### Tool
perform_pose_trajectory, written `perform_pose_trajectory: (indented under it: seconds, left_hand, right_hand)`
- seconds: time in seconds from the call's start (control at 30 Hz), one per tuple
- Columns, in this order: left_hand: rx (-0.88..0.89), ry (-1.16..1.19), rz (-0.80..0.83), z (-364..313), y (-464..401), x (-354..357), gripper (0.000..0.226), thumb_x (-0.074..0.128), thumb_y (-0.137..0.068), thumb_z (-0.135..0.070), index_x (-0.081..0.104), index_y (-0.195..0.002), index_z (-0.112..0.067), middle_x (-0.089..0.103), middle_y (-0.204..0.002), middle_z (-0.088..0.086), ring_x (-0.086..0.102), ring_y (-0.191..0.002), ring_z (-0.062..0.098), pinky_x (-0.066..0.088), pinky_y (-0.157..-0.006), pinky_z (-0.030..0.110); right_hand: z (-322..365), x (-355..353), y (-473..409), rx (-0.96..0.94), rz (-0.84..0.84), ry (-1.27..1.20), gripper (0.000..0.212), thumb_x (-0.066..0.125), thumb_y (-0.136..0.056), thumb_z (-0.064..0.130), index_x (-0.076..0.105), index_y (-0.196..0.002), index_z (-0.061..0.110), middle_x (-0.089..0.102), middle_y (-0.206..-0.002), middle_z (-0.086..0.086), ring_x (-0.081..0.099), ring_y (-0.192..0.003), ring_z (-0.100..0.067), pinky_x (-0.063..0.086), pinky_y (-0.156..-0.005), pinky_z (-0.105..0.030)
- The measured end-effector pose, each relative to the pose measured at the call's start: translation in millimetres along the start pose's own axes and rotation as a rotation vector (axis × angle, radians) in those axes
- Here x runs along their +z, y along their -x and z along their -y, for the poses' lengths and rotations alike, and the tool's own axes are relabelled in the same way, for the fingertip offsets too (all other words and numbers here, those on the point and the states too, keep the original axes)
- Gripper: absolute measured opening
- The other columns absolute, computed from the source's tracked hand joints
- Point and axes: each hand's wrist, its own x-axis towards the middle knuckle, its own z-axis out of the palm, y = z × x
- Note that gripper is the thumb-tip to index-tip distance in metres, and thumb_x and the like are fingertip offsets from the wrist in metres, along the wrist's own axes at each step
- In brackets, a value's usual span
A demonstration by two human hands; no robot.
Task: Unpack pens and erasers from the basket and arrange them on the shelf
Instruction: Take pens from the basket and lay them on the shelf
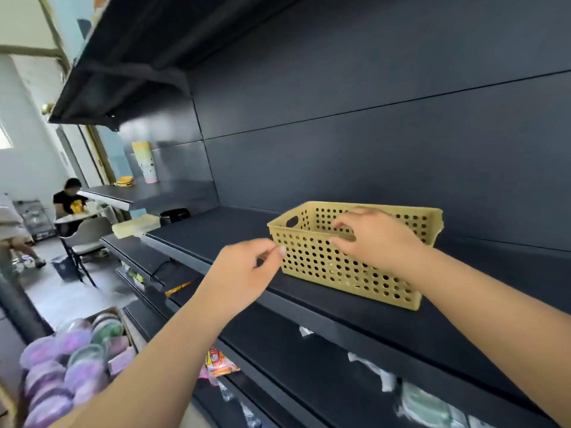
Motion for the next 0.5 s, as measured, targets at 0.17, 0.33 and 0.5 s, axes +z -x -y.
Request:
perform_pose_trajectory:
  seconds: [0.17,0.33,0.5]
  left_hand:
    - [0.028,0.057,-0.009,42,-53,11,0.030,0.048,-0.090,-0.034,0.065,-0.083,-0.010,0.061,-0.067,0.000,0.050,-0.059,0.023,0.038,-0.057,0.023]
    - [0.194,0.114,0.030,72,-107,37,0.027,0.046,-0.088,-0.035,0.068,-0.087,-0.019,0.064,-0.078,-0.012,0.059,-0.074,0.011,0.040,-0.062,0.015]
    - [0.440,0.190,0.190,110,-141,59,0.049,0.036,-0.080,-0.055,0.070,-0.077,-0.020,0.065,-0.063,-0.006,0.058,-0.067,0.008,0.042,-0.055,0.012]
  right_hand:
    - [2,27,-36,0.043,0.228,0.079,0.043,0.039,-0.091,0.052,0.046,-0.124,0.027,0.056,-0.105,0.009,0.056,-0.088,-0.008,0.054,-0.071,-0.027]
    - [6,18,-36,0.142,0.405,-0.015,0.047,0.039,-0.088,0.058,0.044,-0.126,0.031,0.061,-0.079,0.011,0.052,-0.059,-0.001,0.048,-0.058,-0.018]
    - [7,15,-36,0.368,0.471,-0.189,0.051,0.033,-0.071,0.072,0.056,-0.104,0.041,0.066,-0.081,0.009,0.055,-0.057,-0.001,0.051,-0.065,-0.022]
